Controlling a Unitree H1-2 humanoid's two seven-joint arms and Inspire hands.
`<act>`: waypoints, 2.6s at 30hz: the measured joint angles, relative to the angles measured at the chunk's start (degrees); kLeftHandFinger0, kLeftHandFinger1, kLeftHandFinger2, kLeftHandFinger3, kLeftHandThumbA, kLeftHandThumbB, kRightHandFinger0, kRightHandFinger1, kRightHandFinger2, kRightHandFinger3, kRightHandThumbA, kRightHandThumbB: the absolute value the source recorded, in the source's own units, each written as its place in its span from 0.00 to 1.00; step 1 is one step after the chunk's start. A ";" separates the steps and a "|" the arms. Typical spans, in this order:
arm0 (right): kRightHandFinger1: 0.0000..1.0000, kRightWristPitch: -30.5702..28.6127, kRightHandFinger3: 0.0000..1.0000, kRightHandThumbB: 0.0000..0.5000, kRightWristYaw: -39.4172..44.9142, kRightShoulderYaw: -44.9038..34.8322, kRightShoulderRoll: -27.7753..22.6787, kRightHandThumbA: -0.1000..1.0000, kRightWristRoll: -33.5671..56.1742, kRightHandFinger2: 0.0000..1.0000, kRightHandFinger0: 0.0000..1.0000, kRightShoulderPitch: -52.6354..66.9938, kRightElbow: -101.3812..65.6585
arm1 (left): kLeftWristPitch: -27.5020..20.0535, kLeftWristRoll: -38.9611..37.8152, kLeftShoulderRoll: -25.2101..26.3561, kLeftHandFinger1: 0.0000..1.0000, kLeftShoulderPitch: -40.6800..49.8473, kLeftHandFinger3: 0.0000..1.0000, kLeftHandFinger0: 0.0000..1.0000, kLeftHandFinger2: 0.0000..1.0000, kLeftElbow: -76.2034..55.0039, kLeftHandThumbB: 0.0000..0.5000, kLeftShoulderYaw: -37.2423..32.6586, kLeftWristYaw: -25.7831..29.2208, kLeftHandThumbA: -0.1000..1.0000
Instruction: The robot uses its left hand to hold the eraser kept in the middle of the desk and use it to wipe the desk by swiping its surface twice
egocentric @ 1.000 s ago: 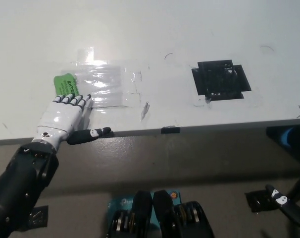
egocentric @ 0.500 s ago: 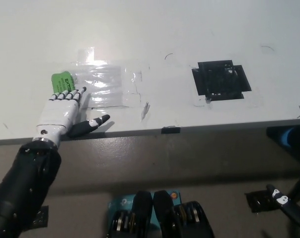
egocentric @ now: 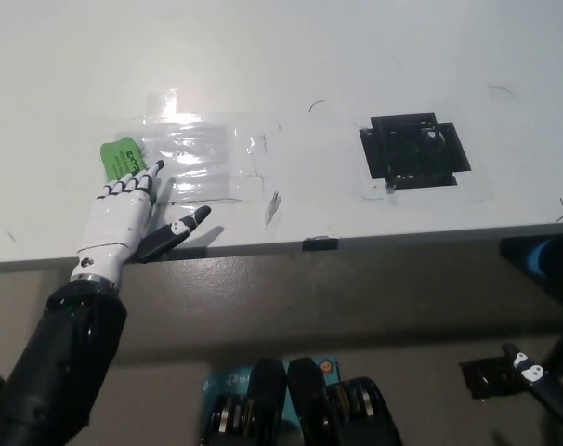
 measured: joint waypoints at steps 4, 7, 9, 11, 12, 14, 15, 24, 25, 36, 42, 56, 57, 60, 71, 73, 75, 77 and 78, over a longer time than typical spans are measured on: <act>1.00 0.00 1.00 0.05 -0.01 -0.22 0.00 1.00 0.02 1.00 1.00 0.00 0.00 | -1.19 -1.82 -0.74 1.00 0.11 1.00 1.00 1.00 1.29 0.94 1.43 1.28 1.00; 1.00 -0.01 1.00 0.06 -0.01 -0.31 -0.02 1.00 0.02 1.00 1.00 0.00 -0.01 | -0.31 -1.89 -0.91 1.00 0.08 1.00 1.00 1.00 1.35 0.90 0.83 1.28 1.00; 1.00 -0.01 1.00 0.04 -0.01 -0.33 -0.02 1.00 0.02 1.00 1.00 0.00 -0.01 | 0.94 -1.31 -0.86 1.00 0.03 1.00 1.00 1.00 1.13 0.89 -0.21 1.14 1.00; 1.00 0.00 1.00 0.08 -0.01 -0.34 -0.07 1.00 0.01 1.00 1.00 0.00 -0.01 | 2.59 -0.44 -0.78 1.00 -0.41 1.00 1.00 1.00 1.21 0.92 -1.69 0.87 1.00; 1.00 -0.01 1.00 0.17 -0.01 -0.33 -0.09 1.00 0.01 1.00 1.00 -0.04 -0.01 | 3.31 -0.01 -0.76 1.00 -0.76 1.00 1.00 1.00 1.29 0.93 -2.29 0.61 1.00; 1.00 0.00 1.00 0.20 0.01 -0.35 -0.10 1.00 0.03 1.00 1.00 -0.08 0.00 | 4.89 0.99 -0.74 1.00 -1.59 1.00 1.00 1.00 1.69 0.93 -3.74 0.01 1.00; 1.00 0.00 1.00 0.14 0.01 -0.32 -0.10 1.00 0.03 1.00 1.00 -0.13 0.01 | 5.82 1.49 -0.74 1.00 -2.03 1.00 1.00 1.00 1.92 0.98 -4.52 -0.30 1.00; 1.00 0.05 1.00 0.21 0.03 -0.14 -0.39 1.00 -0.07 1.00 1.00 -0.26 -0.01 | 12.77 6.76 -0.99 1.00 -7.89 1.00 1.00 1.00 7.74 1.00 -12.08 -2.71 1.00; 1.00 0.06 1.00 0.15 0.03 -0.14 -0.46 1.00 -0.08 1.00 1.00 -0.32 -0.01 | 13.25 7.00 -1.08 1.00 -8.42 1.00 1.00 1.00 8.33 1.00 -12.50 -2.87 1.00; 1.00 0.12 1.00 0.06 0.03 0.42 -1.52 1.00 -0.64 1.00 1.00 -1.22 -0.03 | 17.46 8.11 -3.72 1.00 -10.64 1.00 1.00 1.00 10.93 0.97 -14.51 -3.57 1.00; 1.00 0.27 1.00 0.20 0.01 1.00 -1.87 1.00 -1.44 1.00 0.99 -1.93 -0.05 | 18.61 8.11 -7.66 1.00 -12.37 1.00 1.00 1.00 12.15 1.00 -15.02 -3.93 1.00; 0.99 -0.04 1.00 0.04 -2.47 -0.59 -1.19 1.00 -3.43 1.00 0.95 -4.32 0.06 | 16.69 8.24 -21.50 1.00 -16.33 1.00 1.00 1.00 17.02 0.96 -22.94 -4.10 1.00; 0.99 -0.15 1.00 0.04 -3.12 -0.81 -1.08 1.00 -3.80 1.00 0.95 -4.55 0.17 | 16.38 8.28 -22.16 1.00 -16.61 1.00 1.00 1.00 17.41 0.97 -23.59 -4.10 1.00; 1.00 -0.54 1.00 0.02 -4.73 -1.14 -0.70 1.00 -4.96 1.00 0.95 -5.34 0.52 | 15.43 8.71 -23.76 1.00 -16.98 1.00 1.00 1.00 18.16 0.99 -26.14 -4.11 1.00; 0.99 -3.03 1.00 0.07 -7.59 -2.67 0.05 1.00 -5.39 1.00 0.96 -6.54 1.87 | 14.41 10.85 -26.24 1.00 -19.32 1.00 1.00 1.00 22.38 0.99 -32.16 -4.08 1.00; 0.98 -3.53 1.00 0.11 -7.92 -2.82 0.06 1.00 -5.45 1.00 0.94 -6.62 1.97 | 13.94 11.01 -26.32 1.00 -19.72 1.00 1.00 1.00 23.36 0.98 -32.40 -4.06 1.00; 1.00 -3.80 1.00 0.09 -8.39 -2.84 0.09 1.00 -5.57 1.00 0.96 -6.69 1.98 | 13.37 11.01 -26.08 1.00 -19.80 1.00 1.00 1.00 23.58 1.00 -32.28 -4.06 1.00; 1.00 -4.04 1.00 0.09 -8.70 -2.83 0.11 1.00 -5.60 1.00 0.97 -6.68 1.99 | 12.72 11.01 -25.52 1.00 -19.80 1.00 1.00 1.00 23.51 0.99 -32.10 -4.04 1.00; 1.00 -4.18 1.00 0.10 -8.78 -2.82 0.11 1.00 -5.59 1.00 0.97 -6.68 1.99 | 12.41 11.01 -25.31 1.00 -19.81 1.00 1.00 1.00 23.50 0.98 -32.00 -4.04 1.00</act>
